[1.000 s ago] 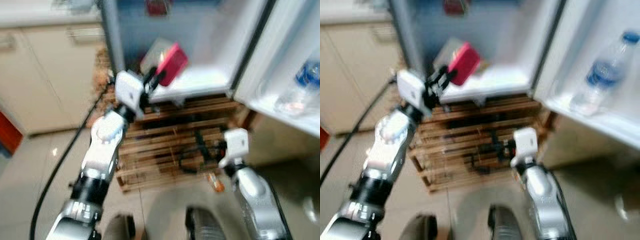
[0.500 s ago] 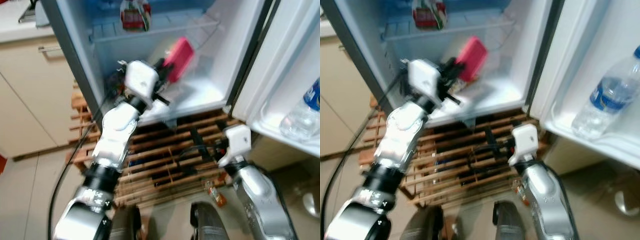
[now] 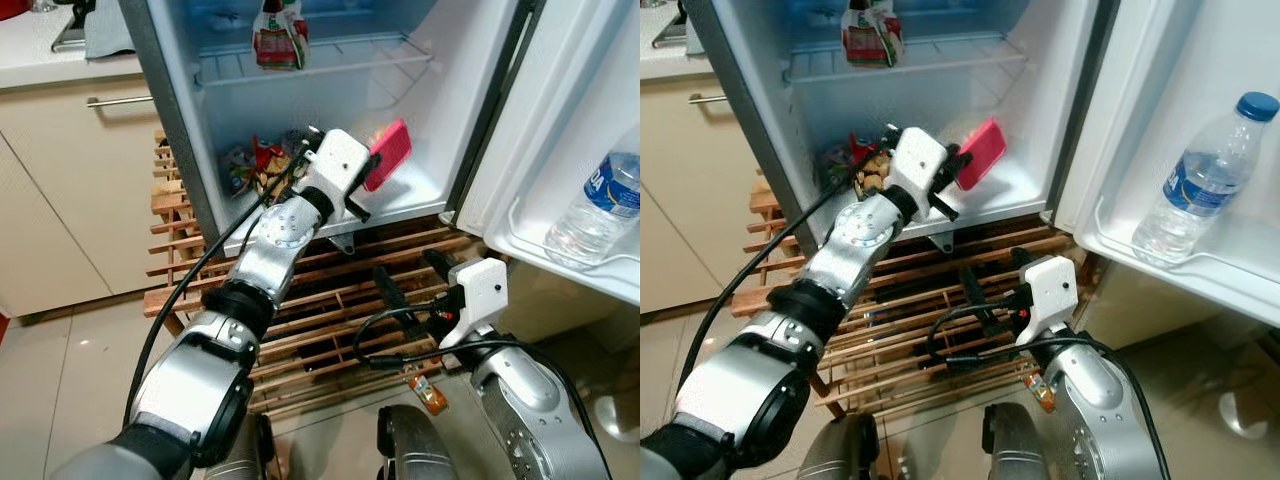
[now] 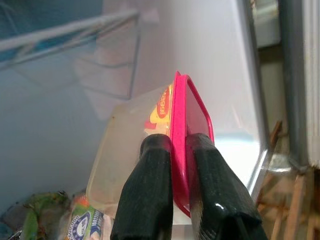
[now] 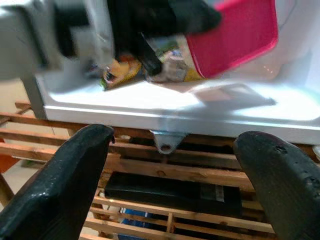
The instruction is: Restocking fridge
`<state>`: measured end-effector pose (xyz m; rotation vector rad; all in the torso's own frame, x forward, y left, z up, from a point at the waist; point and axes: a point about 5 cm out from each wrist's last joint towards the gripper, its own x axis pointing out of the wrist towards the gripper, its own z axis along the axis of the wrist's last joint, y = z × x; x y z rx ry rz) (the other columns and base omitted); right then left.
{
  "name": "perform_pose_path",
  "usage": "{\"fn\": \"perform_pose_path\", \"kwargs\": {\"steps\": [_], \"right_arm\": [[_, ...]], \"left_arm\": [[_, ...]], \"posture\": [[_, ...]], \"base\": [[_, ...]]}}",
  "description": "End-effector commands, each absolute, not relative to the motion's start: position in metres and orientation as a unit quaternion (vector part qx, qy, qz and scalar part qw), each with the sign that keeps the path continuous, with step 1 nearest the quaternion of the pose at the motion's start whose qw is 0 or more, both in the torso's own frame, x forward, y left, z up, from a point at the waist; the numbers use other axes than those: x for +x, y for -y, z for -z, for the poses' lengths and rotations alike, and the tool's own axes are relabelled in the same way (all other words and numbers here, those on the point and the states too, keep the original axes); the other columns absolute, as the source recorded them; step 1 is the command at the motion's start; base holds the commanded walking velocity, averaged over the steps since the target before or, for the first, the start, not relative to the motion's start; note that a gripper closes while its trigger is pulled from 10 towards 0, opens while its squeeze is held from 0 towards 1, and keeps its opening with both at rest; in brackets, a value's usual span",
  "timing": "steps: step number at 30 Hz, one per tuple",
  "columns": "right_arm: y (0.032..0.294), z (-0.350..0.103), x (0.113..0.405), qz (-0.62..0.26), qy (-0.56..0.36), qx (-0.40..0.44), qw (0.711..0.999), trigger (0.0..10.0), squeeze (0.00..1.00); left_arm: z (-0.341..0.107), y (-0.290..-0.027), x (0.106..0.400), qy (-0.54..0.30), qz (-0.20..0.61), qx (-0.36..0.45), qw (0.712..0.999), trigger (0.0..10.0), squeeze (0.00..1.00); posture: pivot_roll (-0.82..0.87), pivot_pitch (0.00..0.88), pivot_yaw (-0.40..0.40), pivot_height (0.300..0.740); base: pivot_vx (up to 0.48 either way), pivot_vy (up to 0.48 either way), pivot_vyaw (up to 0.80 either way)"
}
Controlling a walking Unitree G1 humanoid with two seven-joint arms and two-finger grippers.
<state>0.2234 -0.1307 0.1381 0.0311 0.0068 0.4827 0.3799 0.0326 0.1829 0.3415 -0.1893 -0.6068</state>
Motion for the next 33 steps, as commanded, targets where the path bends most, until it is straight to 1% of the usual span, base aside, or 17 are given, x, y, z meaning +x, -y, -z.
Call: {"fn": "perform_pose_path", "kwargs": {"steps": [1,3,6,8,10,11,12,13,21,22,24,25,26,30,31,32,33], "right_arm": [[0.128,-0.148,0.22,-0.247,0.005,0.017,0.969,10.0,0.0],[0.127,-0.152,0.218,-0.249,0.006,0.016,0.968,10.0,0.0],[0.129,-0.16,0.202,-0.251,-0.003,0.01,0.968,10.0,0.0],[0.129,-0.16,0.198,-0.25,-0.009,0.01,0.968,10.0,0.0],[0.129,-0.161,0.19,-0.251,-0.019,0.008,0.968,10.0,0.0],[0.128,-0.161,0.186,-0.252,-0.024,0.009,0.967,10.0,0.0],[0.126,-0.161,0.183,-0.254,-0.029,0.01,0.967,10.0,0.0],[0.125,-0.161,0.18,-0.255,-0.032,0.01,0.966,10.0,0.0],[0.121,-0.165,0.173,-0.252,-0.048,0.023,0.966,10.0,0.0],[0.122,-0.165,0.172,-0.252,-0.051,0.023,0.966,10.0,0.0],[0.122,-0.164,0.171,-0.251,-0.054,0.021,0.966,10.0,0.0],[0.122,-0.164,0.171,-0.251,-0.054,0.021,0.966,10.0,0.0],[0.122,-0.165,0.17,-0.25,-0.058,0.02,0.966,10.0,0.0],[0.122,-0.164,0.17,-0.247,-0.062,0.019,0.967,10.0,0.0],[0.123,-0.163,0.172,-0.245,-0.064,0.018,0.967,10.0,0.0],[0.123,-0.162,0.173,-0.245,-0.064,0.017,0.967,10.0,0.0],[0.123,-0.162,0.173,-0.245,-0.064,0.017,0.967,10.0,0.0]], "left_arm": [[-0.192,-0.032,0.385,0.103,0.287,0.187,0.934,10.0,0.0],[-0.195,-0.033,0.388,0.103,0.28,0.194,0.935,10.0,0.0],[-0.207,-0.03,0.393,0.117,0.267,0.214,0.932,10.0,0.0],[-0.21,-0.028,0.393,0.12,0.266,0.218,0.931,10.0,0.0],[-0.213,-0.021,0.392,0.126,0.278,0.223,0.926,10.0,0.0],[-0.214,-0.018,0.392,0.129,0.282,0.228,0.923,10.0,0.24],[-0.215,-0.016,0.392,0.13,0.277,0.24,0.921,10.0,0.73],[-0.217,-0.014,0.393,0.13,0.27,0.25,0.92,10.0,1.0],[-0.227,-0.013,0.397,0.142,0.23,0.302,0.914,10.0,1.0],[-0.231,-0.017,0.4,0.153,0.21,0.333,0.906,10.0,1.0],[-0.236,-0.022,0.402,0.163,0.19,0.363,0.898,10.0,1.0],[-0.236,-0.022,0.402,0.163,0.19,0.363,0.898,10.0,1.0],[-0.247,-0.031,0.406,0.182,0.152,0.394,0.888,10.0,1.0],[-0.262,-0.041,0.41,0.204,0.113,0.406,0.883,10.0,1.0],[-0.267,-0.043,0.411,0.212,0.103,0.393,0.889,10.0,1.0],[-0.269,-0.044,0.411,0.213,0.104,0.378,0.895,10.0,0.07],[-0.269,-0.044,0.411,0.213,0.104,0.378,0.895,10.0,0.07]], "posture": [[-0.32,0.009,0.03,0.627],[-0.33,0.023,0.027,0.627],[-0.39,0.075,0.007,0.627],[-0.39,0.081,0.005,0.627],[-0.41,0.108,-0.005,0.627],[-0.41,0.112,-0.006,0.627],[-0.42,0.125,-0.008,0.627],[-0.42,0.131,-0.01,0.627],[-0.43,0.159,-0.022,0.627],[-0.43,0.162,-0.024,0.627],[-0.44,0.162,-0.026,0.627],[-0.44,0.162,-0.026,0.627],[-0.44,0.162,-0.026,0.627],[-0.43,0.155,-0.028,0.627],[-0.42,0.153,-0.03,0.627],[-0.42,0.15,-0.033,0.627],[-0.42,0.15,-0.033,0.627]], "base": [[0.0,0.0,0.0],[0.0,0.0,0.0],[0.0,0.0,0.0],[0.0,0.0,0.0],[0.0,0.0,0.0],[0.0,0.0,0.0],[0.0,0.0,0.0],[0.0,0.0,0.0],[0.0,0.0,0.0],[0.0,0.0,0.0],[0.0,0.0,0.0],[0.0,0.0,0.0],[0.0,0.0,0.0],[0.0,0.0,0.0],[0.0,0.0,0.0],[0.0,0.0,0.0],[0.0,0.0,0.0]]}}
